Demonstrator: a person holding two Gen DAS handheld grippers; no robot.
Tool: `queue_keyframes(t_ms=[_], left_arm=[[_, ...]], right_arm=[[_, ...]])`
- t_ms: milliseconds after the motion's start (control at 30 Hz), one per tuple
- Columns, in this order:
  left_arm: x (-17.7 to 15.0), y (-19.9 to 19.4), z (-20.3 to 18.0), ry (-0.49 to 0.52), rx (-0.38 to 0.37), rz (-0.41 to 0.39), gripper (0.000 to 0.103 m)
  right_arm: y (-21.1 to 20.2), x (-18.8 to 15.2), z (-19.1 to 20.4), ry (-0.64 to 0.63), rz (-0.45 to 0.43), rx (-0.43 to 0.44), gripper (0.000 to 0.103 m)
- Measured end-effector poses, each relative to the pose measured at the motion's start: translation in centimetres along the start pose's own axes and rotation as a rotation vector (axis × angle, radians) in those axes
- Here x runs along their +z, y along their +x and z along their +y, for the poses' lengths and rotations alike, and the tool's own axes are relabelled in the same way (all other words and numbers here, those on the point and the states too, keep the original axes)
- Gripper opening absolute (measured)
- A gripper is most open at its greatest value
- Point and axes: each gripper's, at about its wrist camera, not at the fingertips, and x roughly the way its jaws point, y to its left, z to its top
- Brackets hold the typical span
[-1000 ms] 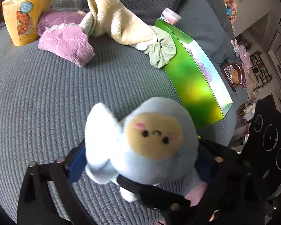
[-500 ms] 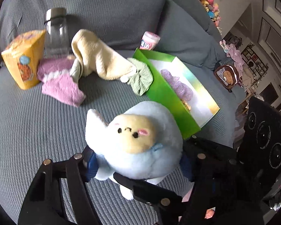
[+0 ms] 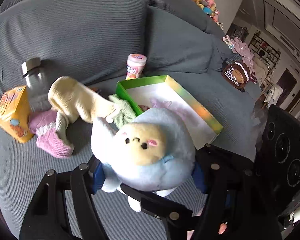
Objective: Organize soft objects
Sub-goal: 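Carry the plush toy into the green box and open the right gripper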
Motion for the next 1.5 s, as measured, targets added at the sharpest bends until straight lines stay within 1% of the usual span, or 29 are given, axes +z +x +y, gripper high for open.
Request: queue_keyframes(t_ms=[200, 367, 633, 800, 933, 1000, 1100, 1133, 1233, 1267, 1300, 1367, 1433, 1500], left_arm=[[2.6, 3.3, -3.1, 0.05, -0.032, 0.023, 0.069], [4.3, 7.3, -5.2, 0.073, -0.067, 0.073, 0.069], [5.7, 12.6, -7.1, 0.073, -0.125, 0.145, 0.069], [5.9, 14.8, -7.2, 0.06, -0.131, 0.186, 0.069], [5.5, 16.1, -6.5, 0.039, -0.116, 0.21, 0.07], [5.3, 16.4, -6.2, 0.039, -0.098, 0.219, 0.073], [5.3, 16.6, -6.0, 0.031, -0.072, 0.236, 0.084], [5.4, 16.4, -5.9, 0.031, -0.068, 0.234, 0.089], [5.8, 15.0, -5.7, 0.038, -0.078, 0.209, 0.096], [5.9, 14.2, -5.6, 0.041, -0.073, 0.191, 0.102], [6.1, 13.6, -5.4, 0.043, -0.071, 0.174, 0.102], [6.4, 12.3, -4.8, 0.034, -0.072, 0.143, 0.102], [6.7, 10.9, -4.1, 0.018, -0.065, 0.115, 0.102], [6.5, 9.7, -3.5, 0.009, -0.059, 0.089, 0.102]], right_arm=[[-1.3, 0.8, -3.5, 0.053, -0.051, -0.054, 0.053], [-1.7, 0.7, -7.1, 0.12, -0.051, -0.104, 0.054], [-1.3, 0.2, -11.8, 0.181, -0.014, -0.163, 0.054], [-0.7, -0.4, -13.7, 0.222, 0.02, -0.172, 0.054], [0.4, -0.8, -14.3, 0.231, 0.06, -0.176, 0.054], [0.9, -1.1, -14.5, 0.237, 0.081, -0.178, 0.055], [1.0, -1.3, -14.9, 0.263, 0.099, -0.172, 0.059], [0.8, -1.4, -15.0, 0.267, 0.104, -0.174, 0.059], [-1.0, -1.7, -15.3, 0.271, 0.09, -0.195, 0.061], [-1.8, -1.9, -15.6, 0.281, 0.074, -0.207, 0.066], [-2.5, -2.2, -15.9, 0.294, 0.057, -0.214, 0.071], [-4.2, -2.6, -16.9, 0.338, 0.018, -0.215, 0.075], [-5.8, -2.9, -17.8, 0.388, -0.013, -0.224, 0.075], [-7.3, -3.0, -18.1, 0.409, -0.04, -0.259, 0.075]])
